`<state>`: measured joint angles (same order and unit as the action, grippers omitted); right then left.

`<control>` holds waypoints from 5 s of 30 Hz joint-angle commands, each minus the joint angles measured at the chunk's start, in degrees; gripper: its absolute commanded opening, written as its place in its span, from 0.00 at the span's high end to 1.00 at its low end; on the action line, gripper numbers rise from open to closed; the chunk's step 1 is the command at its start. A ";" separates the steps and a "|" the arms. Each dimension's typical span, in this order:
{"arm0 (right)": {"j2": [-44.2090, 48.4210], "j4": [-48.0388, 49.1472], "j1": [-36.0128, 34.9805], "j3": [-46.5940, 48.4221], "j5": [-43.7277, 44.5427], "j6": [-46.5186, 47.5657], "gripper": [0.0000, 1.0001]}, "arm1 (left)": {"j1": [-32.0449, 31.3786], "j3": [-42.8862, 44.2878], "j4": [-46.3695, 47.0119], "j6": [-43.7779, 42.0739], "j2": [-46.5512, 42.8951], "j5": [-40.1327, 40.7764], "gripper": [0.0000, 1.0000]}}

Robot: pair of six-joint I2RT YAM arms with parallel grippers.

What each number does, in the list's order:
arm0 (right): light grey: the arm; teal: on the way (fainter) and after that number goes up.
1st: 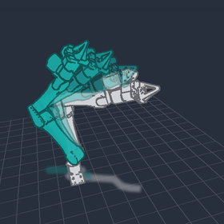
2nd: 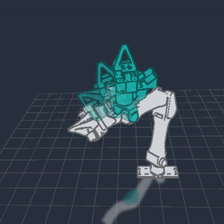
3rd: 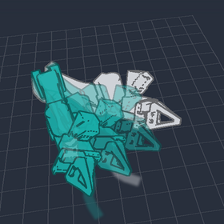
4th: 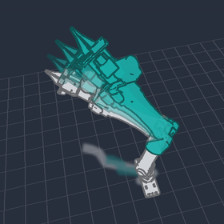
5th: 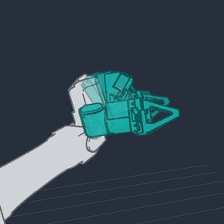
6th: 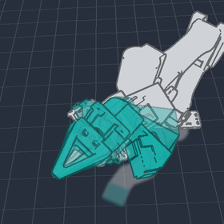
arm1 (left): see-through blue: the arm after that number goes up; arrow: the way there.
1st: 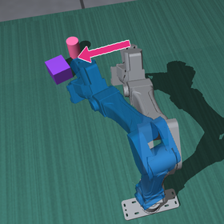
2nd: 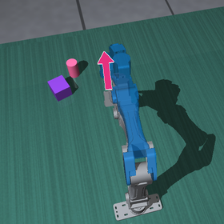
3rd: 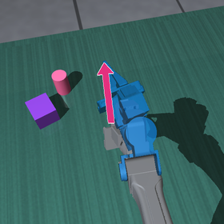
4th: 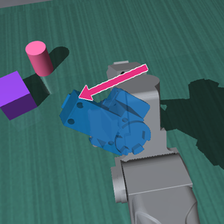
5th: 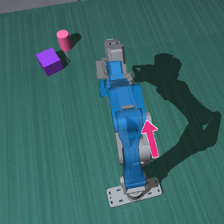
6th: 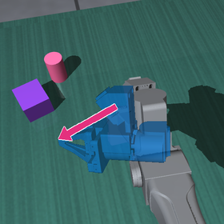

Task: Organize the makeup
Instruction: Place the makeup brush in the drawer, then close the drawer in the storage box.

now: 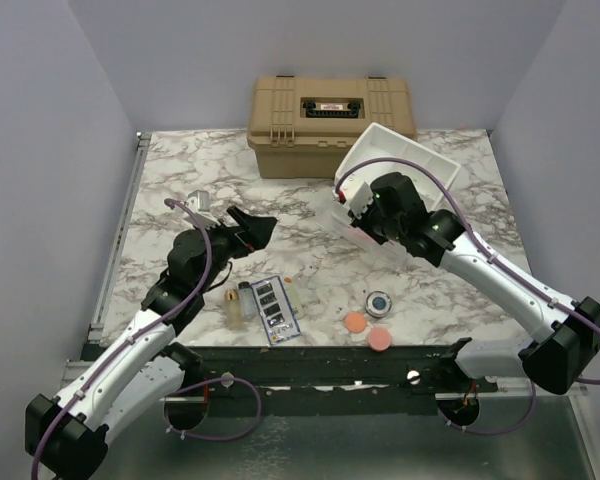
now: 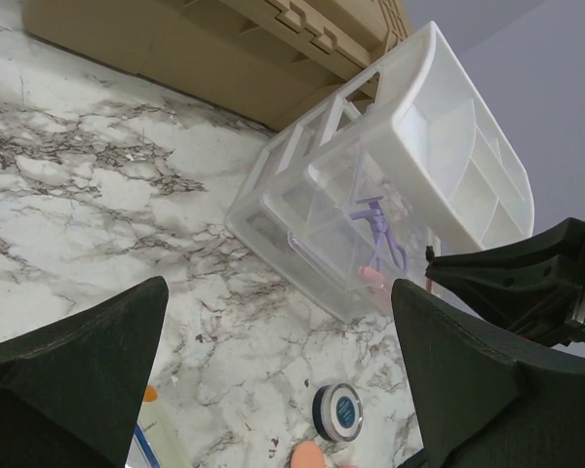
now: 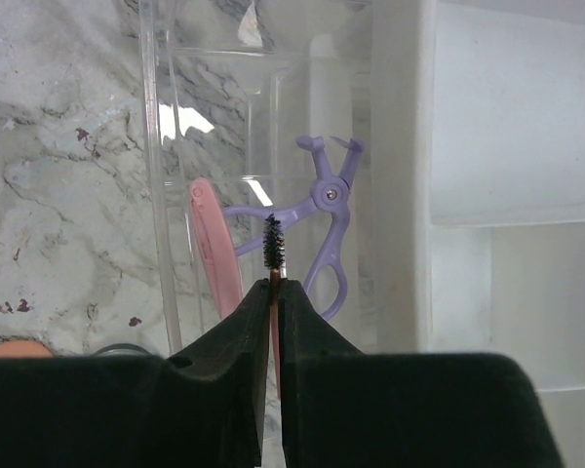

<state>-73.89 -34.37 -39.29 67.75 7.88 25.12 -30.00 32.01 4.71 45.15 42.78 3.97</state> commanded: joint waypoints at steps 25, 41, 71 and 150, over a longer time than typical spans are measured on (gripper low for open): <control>17.01 28.67 0.30 -7.56 26.55 -13.58 0.21 | 0.25 -1.06 16.37 1.53 11.26 -20.22 0.08; 1.16 1.23 34.82 16.09 -0.59 -39.85 0.14 | -8.13 4.20 22.10 -1.96 25.73 -27.08 0.08; -24.58 -8.22 38.58 37.47 -26.42 -32.75 0.06 | -17.69 9.54 36.03 -2.46 41.81 -23.04 0.32; -16.82 -5.28 39.29 32.68 -21.41 -40.56 0.06 | -17.54 21.63 48.24 4.16 62.42 -11.73 0.57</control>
<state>-88.90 -37.52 -0.14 92.62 -14.00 -16.67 -47.68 52.10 55.22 50.92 106.89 -8.60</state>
